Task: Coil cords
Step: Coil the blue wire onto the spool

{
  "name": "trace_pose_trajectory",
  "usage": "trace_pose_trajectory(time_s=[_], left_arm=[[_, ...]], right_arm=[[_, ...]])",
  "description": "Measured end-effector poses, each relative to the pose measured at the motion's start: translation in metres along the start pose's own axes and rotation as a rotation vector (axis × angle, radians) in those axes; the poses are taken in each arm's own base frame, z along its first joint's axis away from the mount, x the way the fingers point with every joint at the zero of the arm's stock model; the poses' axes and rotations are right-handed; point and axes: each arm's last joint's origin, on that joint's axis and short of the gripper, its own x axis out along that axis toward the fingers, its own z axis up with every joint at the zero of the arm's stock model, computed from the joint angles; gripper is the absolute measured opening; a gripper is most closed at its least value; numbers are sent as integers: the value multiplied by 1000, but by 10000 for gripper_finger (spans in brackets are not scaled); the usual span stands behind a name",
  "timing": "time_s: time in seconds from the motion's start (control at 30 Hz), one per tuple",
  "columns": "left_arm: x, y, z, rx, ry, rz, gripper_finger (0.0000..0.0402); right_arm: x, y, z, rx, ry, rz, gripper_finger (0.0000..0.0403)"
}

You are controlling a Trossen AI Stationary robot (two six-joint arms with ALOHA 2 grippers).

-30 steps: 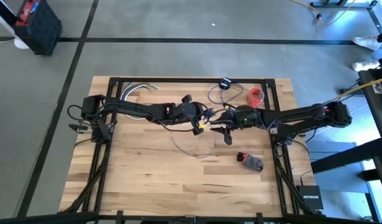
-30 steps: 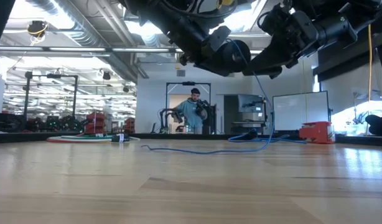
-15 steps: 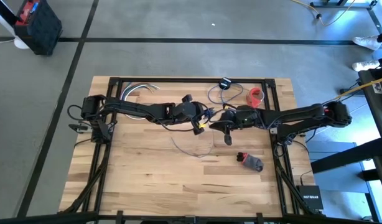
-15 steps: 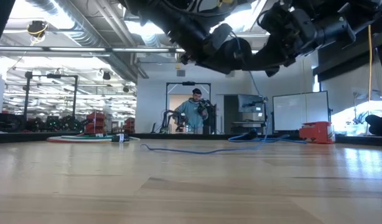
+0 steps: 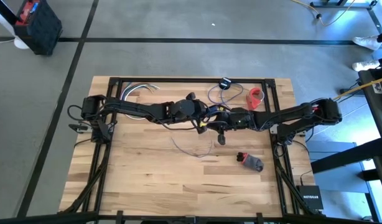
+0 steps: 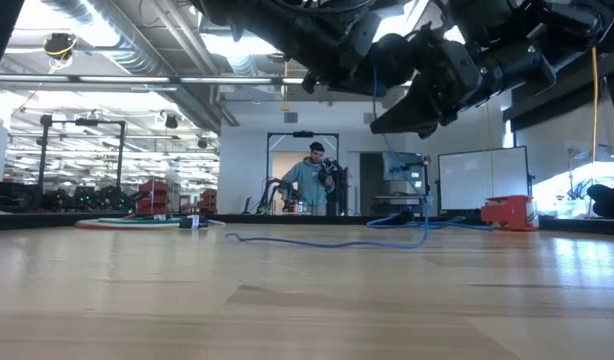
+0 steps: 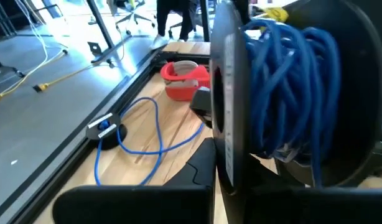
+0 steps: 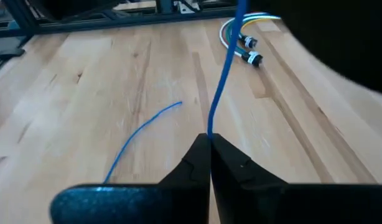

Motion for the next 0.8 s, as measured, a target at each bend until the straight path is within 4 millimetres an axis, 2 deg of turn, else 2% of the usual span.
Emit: trace_pose_trajectory(time_s=[0.27,0.43,0.6,0.8], left_arm=[[-18,-8,9,40,5,-26,1],[-28,-11,2,105,117,-76,1],[-32,-10,-6,183,221,-70,1],[-34,-8,-15,256,312,-35,1]], right_arm=[[0,-2,-3,-35,33,-70,4],[-3,-3,-4,-31,59,-105,4],[-6,-6,-5,-59,85,-181,5],[-7,-6,-7,-66,108,-194,5]])
